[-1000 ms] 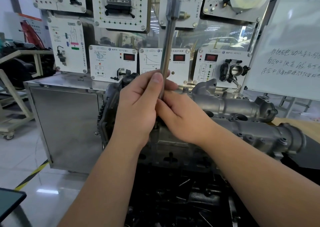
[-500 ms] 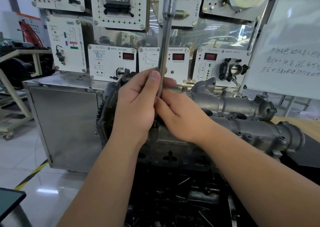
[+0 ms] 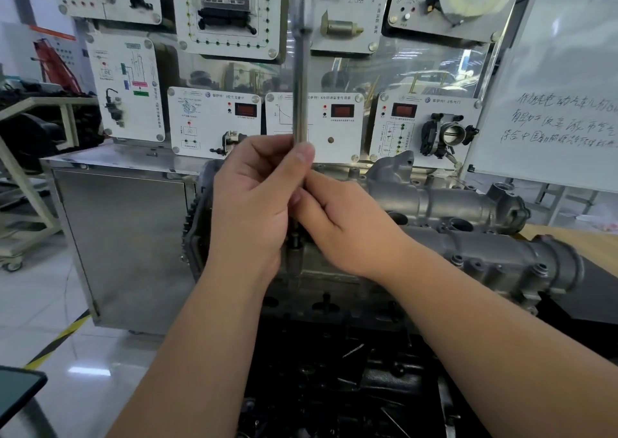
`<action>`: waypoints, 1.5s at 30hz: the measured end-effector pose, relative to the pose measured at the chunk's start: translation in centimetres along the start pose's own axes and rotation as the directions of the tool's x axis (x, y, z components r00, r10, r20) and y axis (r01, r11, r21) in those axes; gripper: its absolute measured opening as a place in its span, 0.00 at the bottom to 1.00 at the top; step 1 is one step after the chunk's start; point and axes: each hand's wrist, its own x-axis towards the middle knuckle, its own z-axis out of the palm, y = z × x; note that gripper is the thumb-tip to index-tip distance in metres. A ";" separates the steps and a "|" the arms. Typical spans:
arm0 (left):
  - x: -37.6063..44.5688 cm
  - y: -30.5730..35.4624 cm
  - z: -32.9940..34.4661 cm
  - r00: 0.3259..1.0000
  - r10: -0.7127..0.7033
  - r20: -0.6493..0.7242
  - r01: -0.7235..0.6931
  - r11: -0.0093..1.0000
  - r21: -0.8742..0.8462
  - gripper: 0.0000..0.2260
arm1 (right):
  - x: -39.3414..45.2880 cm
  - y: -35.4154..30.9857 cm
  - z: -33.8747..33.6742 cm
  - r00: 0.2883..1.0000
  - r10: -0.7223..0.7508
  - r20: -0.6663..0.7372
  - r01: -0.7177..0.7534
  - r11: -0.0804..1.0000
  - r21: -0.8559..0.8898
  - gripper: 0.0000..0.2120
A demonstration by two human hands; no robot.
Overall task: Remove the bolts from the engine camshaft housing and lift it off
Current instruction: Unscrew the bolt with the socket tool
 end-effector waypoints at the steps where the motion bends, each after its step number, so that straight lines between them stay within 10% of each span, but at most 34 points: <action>1: 0.0 -0.1 0.0 0.999 -0.025 0.030 0.025 1.000 0.009 0.06 | 0.0 0.0 0.0 1.000 0.007 -0.007 -0.007 1.000 0.007 0.11; 20: -0.3 -0.2 0.3 0.987 0.009 0.158 -0.032 0.989 0.147 0.14 | 0.2 0.0 0.1 0.999 0.025 0.025 -0.025 1.000 0.003 0.14; 29: -0.2 -0.5 0.4 0.997 0.079 -0.023 -0.078 0.996 0.032 0.10 | 0.1 0.0 -0.1 1.000 0.014 0.019 -0.013 0.999 -0.033 0.13; 38: -0.2 0.0 -0.4 0.984 -0.019 0.178 -0.007 0.990 0.143 0.08 | 0.1 0.0 -0.1 0.996 0.055 0.063 -0.054 0.998 -0.017 0.15; 45: -0.4 -0.1 0.4 0.996 0.075 0.041 -0.076 0.996 0.036 0.10 | 0.1 -0.2 -0.3 0.997 0.039 0.071 -0.040 0.999 0.013 0.17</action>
